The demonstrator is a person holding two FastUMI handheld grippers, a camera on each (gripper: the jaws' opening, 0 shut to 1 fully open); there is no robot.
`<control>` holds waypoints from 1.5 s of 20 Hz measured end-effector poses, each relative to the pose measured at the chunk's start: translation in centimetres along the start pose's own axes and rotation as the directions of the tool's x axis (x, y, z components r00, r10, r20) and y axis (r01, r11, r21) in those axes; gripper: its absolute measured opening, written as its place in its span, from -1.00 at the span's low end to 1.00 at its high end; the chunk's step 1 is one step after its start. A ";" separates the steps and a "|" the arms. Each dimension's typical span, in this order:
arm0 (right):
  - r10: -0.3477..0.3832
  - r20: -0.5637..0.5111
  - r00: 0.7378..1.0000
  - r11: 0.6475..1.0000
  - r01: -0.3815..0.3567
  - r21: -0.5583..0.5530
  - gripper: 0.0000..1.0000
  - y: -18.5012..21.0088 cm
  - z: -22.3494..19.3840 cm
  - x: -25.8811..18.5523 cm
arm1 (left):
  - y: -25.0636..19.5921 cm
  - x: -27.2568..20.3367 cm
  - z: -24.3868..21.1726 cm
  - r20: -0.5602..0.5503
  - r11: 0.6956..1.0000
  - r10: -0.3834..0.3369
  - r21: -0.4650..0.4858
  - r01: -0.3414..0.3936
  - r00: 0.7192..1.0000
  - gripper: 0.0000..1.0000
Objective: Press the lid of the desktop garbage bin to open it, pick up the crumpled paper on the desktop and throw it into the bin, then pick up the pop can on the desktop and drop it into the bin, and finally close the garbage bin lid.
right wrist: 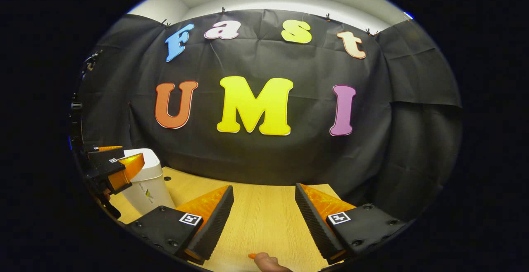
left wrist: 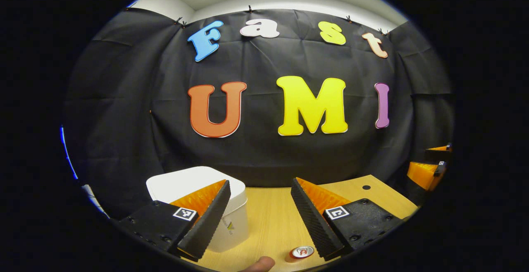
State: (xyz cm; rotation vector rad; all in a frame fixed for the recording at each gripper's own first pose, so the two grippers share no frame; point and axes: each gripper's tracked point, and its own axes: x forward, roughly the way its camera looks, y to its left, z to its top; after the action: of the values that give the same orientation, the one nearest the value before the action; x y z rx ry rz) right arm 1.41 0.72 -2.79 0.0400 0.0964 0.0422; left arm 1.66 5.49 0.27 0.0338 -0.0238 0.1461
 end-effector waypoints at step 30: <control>0.086 -0.134 0.987 0.989 -0.101 -0.110 0.88 2.7 -5.4 2.9 | 10.1 6.1 -5.9 -0.291 0.949 0.270 -0.079 -0.304 0.918 -0.94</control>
State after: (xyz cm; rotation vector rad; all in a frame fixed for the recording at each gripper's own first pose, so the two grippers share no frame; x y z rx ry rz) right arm 3.64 3.75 -8.29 -0.0746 0.2208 0.1442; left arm 6.38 16.57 -5.10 -0.1142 0.2438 0.4438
